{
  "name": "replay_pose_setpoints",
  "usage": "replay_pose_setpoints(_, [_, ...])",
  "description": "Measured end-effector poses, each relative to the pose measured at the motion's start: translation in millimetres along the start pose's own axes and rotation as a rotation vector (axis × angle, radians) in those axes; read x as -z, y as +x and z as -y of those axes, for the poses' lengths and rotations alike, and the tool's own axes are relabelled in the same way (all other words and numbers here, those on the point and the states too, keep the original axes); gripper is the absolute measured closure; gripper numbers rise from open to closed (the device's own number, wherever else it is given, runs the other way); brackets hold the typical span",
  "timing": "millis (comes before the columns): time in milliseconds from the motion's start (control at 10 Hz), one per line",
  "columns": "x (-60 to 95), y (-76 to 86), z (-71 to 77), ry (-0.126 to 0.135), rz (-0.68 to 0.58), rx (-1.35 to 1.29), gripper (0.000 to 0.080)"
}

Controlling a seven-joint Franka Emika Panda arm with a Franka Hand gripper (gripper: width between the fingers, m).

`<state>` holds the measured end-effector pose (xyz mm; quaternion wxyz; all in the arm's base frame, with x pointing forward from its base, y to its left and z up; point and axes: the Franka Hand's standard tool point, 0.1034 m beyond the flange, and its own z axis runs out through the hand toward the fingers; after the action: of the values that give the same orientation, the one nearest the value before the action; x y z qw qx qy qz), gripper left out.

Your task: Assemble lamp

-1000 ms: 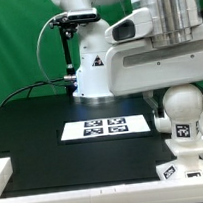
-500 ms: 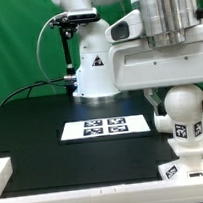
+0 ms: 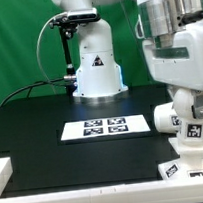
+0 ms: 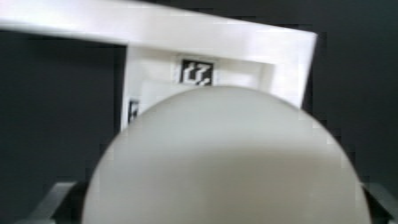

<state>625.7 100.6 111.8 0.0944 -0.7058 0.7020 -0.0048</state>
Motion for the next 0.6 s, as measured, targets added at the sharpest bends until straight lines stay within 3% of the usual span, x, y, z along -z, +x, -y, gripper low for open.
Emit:
replay_pose_setpoints(100, [-0.6,-3.7,-0.1,0.035,0.013,-0.129,0.0226])
replay_pose_setpoints(400, [-0.1,-2.0,0.1,0.033,0.009,-0.006,0.0226])
replay_pose_setpoints(500, [2.5,0.3,0.4,0.019,0.011,0.203,0.0135])
replay_pose_setpoints(600, [5.9,-1.9,1.4,-0.01,0.022,0.395,0.0108])
